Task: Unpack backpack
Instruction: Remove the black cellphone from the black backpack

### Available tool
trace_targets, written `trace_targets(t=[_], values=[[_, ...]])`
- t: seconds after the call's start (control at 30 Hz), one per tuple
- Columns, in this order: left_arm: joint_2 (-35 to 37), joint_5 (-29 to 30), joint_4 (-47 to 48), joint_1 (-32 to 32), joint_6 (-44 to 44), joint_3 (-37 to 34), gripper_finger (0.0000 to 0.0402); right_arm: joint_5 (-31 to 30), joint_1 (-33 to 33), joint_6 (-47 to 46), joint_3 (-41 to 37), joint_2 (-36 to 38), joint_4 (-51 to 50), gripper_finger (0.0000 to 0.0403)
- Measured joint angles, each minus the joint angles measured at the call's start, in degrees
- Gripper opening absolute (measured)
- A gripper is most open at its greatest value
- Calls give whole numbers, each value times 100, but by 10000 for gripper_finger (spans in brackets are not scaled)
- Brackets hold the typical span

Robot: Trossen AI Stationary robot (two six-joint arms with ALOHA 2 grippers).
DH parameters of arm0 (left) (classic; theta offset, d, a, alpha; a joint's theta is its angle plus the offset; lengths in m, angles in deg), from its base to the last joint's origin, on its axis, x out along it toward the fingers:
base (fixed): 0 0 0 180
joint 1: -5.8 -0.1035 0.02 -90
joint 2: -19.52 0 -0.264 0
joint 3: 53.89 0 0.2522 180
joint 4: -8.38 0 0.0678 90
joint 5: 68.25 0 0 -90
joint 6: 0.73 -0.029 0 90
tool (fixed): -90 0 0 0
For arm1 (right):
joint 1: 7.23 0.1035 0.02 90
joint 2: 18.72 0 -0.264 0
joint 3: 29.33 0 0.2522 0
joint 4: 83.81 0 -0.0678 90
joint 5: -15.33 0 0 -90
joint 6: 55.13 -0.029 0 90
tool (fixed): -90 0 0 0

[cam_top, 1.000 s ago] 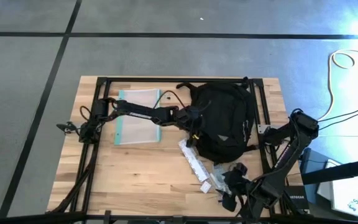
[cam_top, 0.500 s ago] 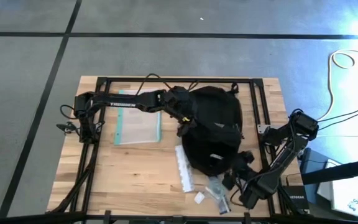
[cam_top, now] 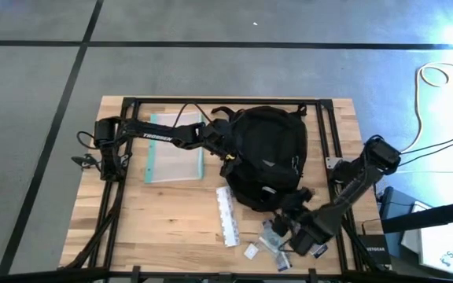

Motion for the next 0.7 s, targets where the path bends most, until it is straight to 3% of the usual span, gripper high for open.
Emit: trace_targets(t=[0.3,0.57,0.7], values=[[0,13,18,162,-89,0,0,709,-1394,1200,0,93,-135,321],[0,-4,81,188,-131,0,0,2281,-2133,2697,0,143,26,275],[0,-10,156,185,-199,0,0,2437,-2474,3457,0,313,136,273]])
